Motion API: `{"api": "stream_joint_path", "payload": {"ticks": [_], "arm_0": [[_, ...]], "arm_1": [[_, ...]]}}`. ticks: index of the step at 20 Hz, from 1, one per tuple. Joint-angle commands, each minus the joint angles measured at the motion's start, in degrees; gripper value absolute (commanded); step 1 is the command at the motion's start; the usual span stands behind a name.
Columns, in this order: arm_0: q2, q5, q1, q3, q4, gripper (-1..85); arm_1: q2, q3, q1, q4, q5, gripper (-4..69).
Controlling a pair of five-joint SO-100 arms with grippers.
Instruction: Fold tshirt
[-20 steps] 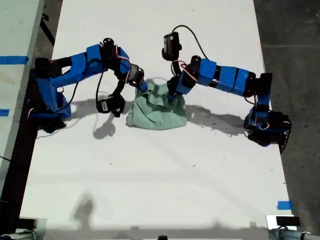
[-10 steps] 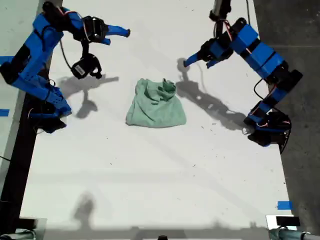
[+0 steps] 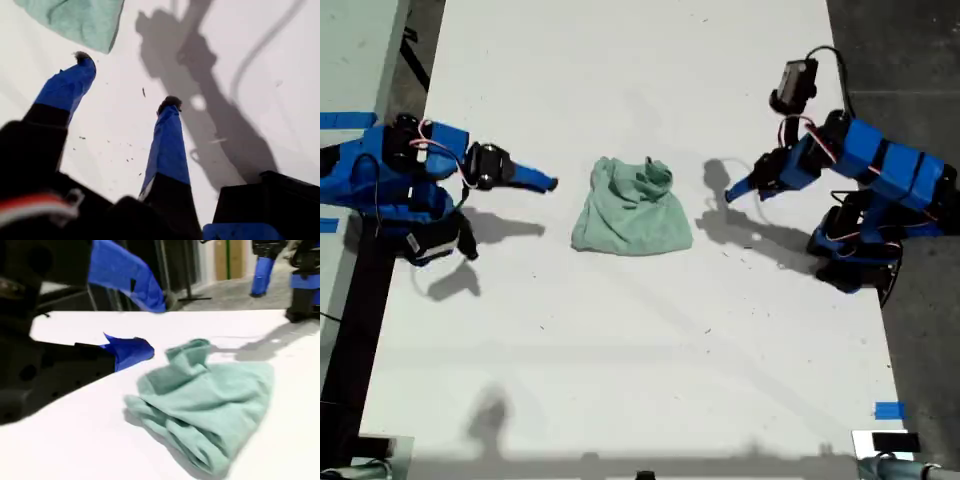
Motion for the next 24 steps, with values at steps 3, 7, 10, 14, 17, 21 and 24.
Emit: {"api": "stream_joint_path", "payload": {"ticks": [3,7,10,14,17,21,24], "arm_0": [[8.9,-13.0,13.2,16.6,-10.5,0.6],[24.6,-14.9,14.2,28.2,-8.8,0.1],[47.4,-17.4,13.3,37.5,3.4,0.1],[47.1,-17.5,12.9,37.3,4.6,0.1],[47.1,-17.7,12.4,37.4,4.7,1.5],[47.1,-17.7,12.7,37.4,5.0,2.2],[47.1,-17.7,12.7,37.4,5.0,2.6]], "arm_1": [[24.8,21.6,-12.7,-9.8,9.7,24.1],[42.3,31.9,-15.4,-6.6,12.2,9.5],[36.6,30.5,-16.0,-9.6,12.4,-1.2],[7.5,14.2,-17.4,-21.5,7.9,-1.3],[-19.3,-9.0,-18.5,-25.2,2.4,-1.3],[-51.4,-45.5,-21.5,-18.1,-3.4,-1.3],[-67.1,-65.4,-22.6,-12.4,-5.8,-1.5]]}}
